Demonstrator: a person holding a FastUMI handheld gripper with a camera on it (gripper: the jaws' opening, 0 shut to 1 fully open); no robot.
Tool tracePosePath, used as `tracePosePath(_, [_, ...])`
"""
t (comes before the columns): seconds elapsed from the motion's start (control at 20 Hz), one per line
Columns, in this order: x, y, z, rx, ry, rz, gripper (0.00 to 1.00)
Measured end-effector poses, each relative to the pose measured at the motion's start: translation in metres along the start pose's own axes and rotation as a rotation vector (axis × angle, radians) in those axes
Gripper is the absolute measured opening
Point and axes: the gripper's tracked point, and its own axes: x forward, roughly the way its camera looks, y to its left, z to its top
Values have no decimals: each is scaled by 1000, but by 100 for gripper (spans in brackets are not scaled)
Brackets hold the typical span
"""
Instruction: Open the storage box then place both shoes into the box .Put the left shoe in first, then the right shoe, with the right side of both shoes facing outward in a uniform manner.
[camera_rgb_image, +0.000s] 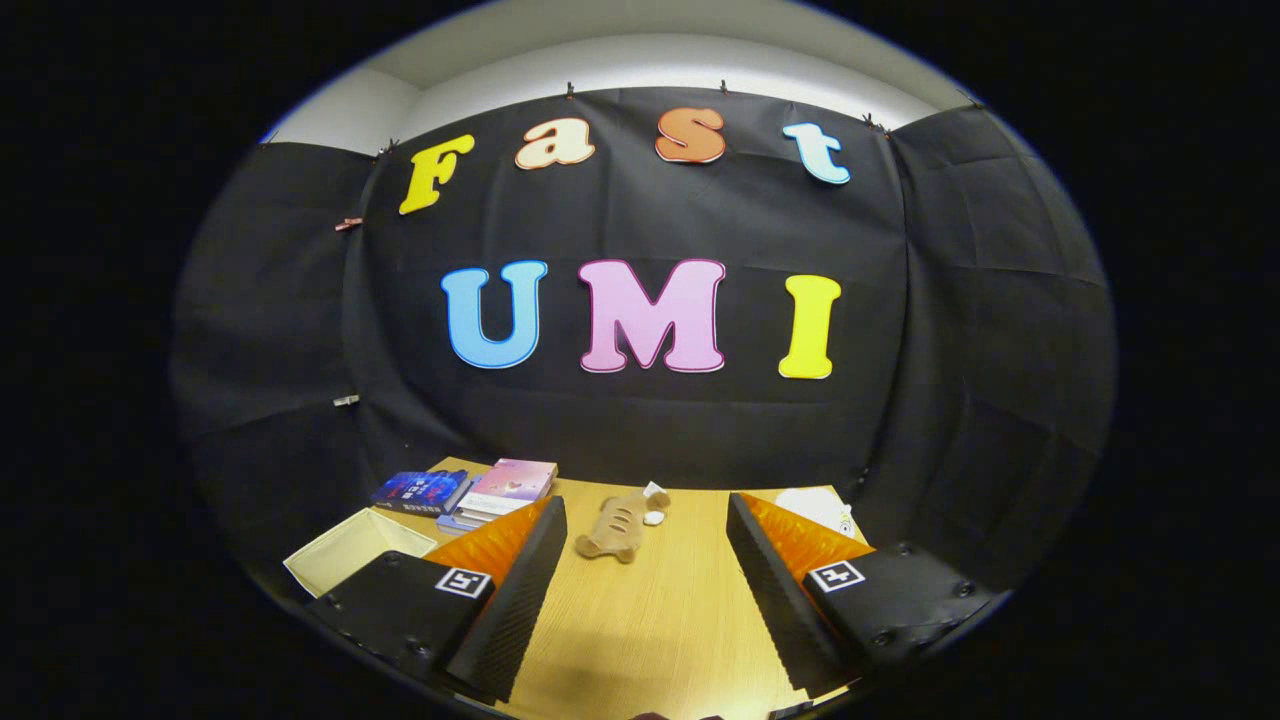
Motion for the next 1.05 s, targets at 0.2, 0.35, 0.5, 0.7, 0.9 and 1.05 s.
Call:
tracePosePath(0.2, [-14, -4, 19, -1, -104, 7, 99])
tracePosePath(0.35, [-24, 8, 17, 46, -121, 18, 98])
tracePosePath(0.5, [-27, 0, 16, 57, -143, -32, 98])
tracePosePath(0.7, [-35, -8, -2, 32, -122, -94, 98])
tracePosePath(0.9, [-37, -13, -27, 12, -27, -113, 99])
tracePosePath(1.05, [-37, -14, -32, 3, -7, -114, 99])
